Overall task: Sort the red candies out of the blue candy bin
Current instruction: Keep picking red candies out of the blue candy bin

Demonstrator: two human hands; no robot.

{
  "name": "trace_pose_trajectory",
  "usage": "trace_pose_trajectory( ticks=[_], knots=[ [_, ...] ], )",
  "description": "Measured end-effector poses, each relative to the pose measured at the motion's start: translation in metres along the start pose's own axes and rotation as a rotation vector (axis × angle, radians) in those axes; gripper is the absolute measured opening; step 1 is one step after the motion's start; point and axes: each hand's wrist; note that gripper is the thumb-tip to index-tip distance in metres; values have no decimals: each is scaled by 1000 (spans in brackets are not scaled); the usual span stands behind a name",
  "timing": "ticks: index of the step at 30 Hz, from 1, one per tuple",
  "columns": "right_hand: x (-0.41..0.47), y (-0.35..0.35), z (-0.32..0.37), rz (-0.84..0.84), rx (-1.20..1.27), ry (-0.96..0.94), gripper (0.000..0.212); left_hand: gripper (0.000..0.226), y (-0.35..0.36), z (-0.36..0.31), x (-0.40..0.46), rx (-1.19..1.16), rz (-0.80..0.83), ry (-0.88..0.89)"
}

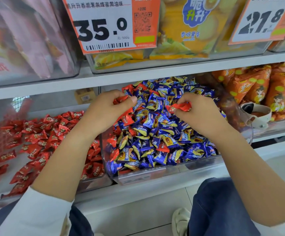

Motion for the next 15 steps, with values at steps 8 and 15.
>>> trace_pose_trajectory(
  ticks=[8,15],
  knots=[
    [-37,-32,12,210,277,-119,10,31,-8,3,-6,75,9,44],
    [-52,-14,15,338,-94,-337,26,28,-12,-1,-25,104,-37,157]
  ],
)
Point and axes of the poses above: each hand's wrist, its own x-axis towards the middle knuckle, its own y-axis out of the palm, z = x × y, and after that the axes turned 14 degrees about -x, right-handed
